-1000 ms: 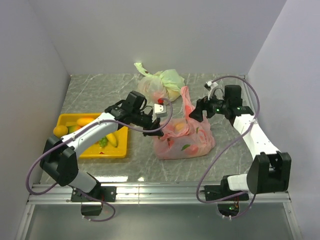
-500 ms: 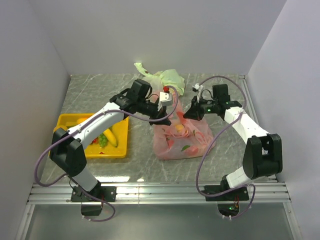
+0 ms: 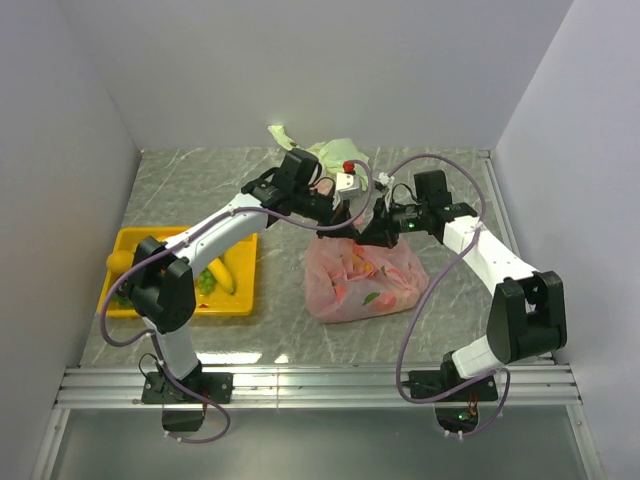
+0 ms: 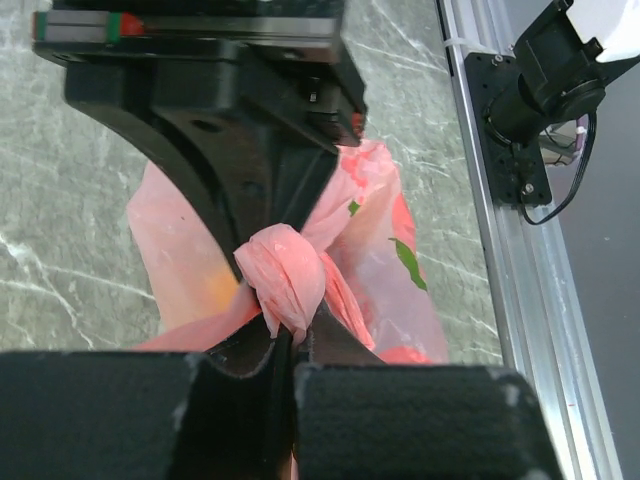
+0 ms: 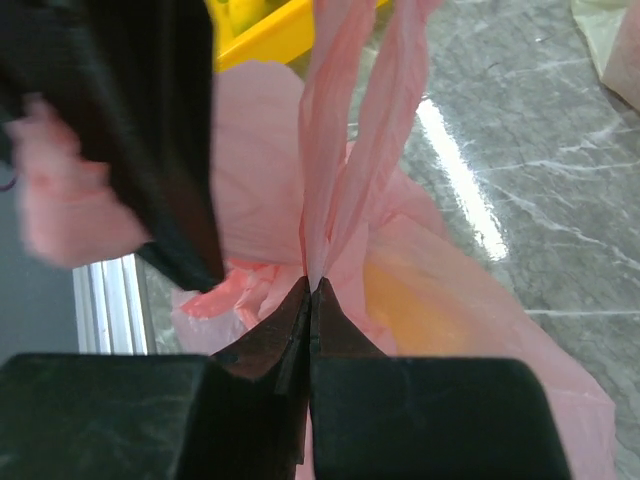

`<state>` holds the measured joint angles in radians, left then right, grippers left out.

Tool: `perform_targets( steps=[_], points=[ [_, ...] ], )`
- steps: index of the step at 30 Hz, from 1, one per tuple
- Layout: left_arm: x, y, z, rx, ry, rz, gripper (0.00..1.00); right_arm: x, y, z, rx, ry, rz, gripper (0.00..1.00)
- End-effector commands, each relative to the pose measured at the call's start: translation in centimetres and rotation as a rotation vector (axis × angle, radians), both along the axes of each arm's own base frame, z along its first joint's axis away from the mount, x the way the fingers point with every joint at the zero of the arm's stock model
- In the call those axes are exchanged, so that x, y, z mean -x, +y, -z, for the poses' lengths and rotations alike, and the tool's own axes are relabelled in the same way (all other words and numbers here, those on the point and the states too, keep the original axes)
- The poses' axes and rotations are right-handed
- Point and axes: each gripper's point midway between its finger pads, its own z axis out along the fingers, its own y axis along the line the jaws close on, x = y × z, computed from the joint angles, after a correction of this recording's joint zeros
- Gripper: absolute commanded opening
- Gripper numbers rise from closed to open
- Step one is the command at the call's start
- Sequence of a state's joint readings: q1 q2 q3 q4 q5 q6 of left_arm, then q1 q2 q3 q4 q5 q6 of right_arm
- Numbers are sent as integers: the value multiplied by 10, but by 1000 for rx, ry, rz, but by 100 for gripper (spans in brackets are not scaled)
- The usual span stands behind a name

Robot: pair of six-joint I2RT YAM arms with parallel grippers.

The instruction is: Place the fake fruits into the plastic bag and tie a complex knot

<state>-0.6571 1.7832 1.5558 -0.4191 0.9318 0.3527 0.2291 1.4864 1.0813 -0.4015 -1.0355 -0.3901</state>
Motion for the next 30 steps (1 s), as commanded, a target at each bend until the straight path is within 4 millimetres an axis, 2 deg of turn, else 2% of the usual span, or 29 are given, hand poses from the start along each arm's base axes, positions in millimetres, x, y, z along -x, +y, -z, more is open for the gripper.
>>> perform_targets(
  steps=[1,2,3,5,6,9,11,13,17,23,27,28,30],
  points=[
    [-2,-13,-26,82,-68,48,6,10,2,-28,-42,-73,-61,0],
    [-3,-15,-27,94,-77,54,6,14,3,-30,-59,-66,-79,0],
    [-3,-18,-27,98,-78,56,7,17,4,-32,-66,-63,-91,16],
    [-8,-20,-26,107,-86,51,7,22,5,-34,-85,-51,-118,26],
    [-9,-21,-25,107,-84,50,7,23,6,-33,-88,-44,-122,34],
    [-10,-24,-29,121,-84,52,8,18,7,-32,-99,-39,-104,42],
    [-12,-25,-29,124,-75,48,9,11,10,-34,-122,-31,-74,43],
    [-12,-27,-29,126,-67,47,10,4,13,-37,-145,-21,-52,41],
    [-12,-28,-31,136,-32,30,13,0,15,-35,-158,-10,-39,23],
    [-10,-26,-42,157,6,-15,20,4,14,-25,-142,12,-54,1],
    [-13,-19,-62,193,23,-76,27,3,14,-23,-146,21,-52,0],
    [-15,-16,-61,194,35,-99,30,2,14,-23,-145,24,-46,0],
    [-17,-12,-73,220,50,-142,31,3,14,-21,-144,31,-43,0]
  ],
)
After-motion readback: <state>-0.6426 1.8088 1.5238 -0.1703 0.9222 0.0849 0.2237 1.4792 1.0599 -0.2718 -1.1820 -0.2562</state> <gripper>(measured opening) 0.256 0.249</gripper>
